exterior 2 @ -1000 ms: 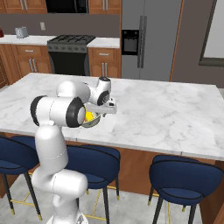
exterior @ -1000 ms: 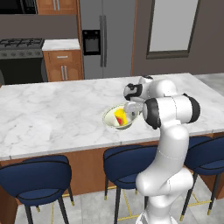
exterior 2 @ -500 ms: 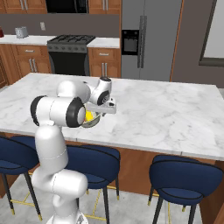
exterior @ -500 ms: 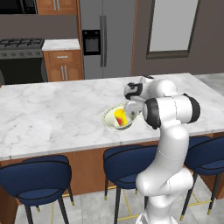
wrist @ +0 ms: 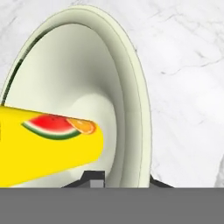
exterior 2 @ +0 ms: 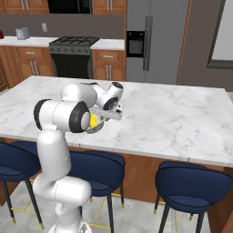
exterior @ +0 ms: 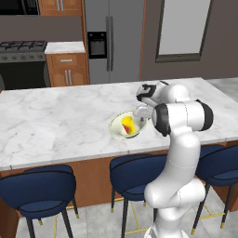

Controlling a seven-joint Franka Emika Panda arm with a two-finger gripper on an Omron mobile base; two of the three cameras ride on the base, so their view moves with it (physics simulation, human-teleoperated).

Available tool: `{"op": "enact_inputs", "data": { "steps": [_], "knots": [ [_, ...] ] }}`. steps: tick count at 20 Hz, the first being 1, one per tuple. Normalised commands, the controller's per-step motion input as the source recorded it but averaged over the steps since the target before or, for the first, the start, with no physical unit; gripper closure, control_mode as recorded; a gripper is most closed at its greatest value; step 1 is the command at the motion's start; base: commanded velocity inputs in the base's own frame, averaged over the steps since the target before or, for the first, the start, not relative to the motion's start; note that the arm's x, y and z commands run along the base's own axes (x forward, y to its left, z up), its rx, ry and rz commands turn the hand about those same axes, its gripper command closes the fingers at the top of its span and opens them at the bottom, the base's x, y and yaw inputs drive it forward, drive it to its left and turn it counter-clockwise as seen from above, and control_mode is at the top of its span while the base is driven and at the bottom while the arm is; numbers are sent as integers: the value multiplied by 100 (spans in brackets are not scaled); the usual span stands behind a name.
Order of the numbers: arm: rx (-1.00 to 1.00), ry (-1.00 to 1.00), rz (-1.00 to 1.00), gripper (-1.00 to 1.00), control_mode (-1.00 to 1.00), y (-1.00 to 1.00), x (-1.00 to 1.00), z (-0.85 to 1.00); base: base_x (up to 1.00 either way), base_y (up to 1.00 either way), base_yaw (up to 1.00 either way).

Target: Place the cup inside the bowl on the dining table and move the bowl to any counter.

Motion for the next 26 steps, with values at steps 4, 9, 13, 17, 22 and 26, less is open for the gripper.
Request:
{"op": "enact_inputs", "data": {
  "steps": [4, 9, 13, 17, 22, 26],
  "knots": [
    [14, 0, 0, 100, -100, 0, 0, 0, 0, 0, 0],
    [15, 0, 0, 100, -100, 0, 0, 0, 0, 0, 0],
    [15, 0, 0, 100, -100, 0, 7, 10, 0, 0, 0],
    [17, 1, -5, 100, -100, -1, 19, 16, 0, 0, 0],
    [13, 3, -6, 100, -100, -1, 9, 16, 0, 0, 0],
    [9, 8, -7, 100, -100, -3, 3, 15, 0, 0, 0]
  ]
}}
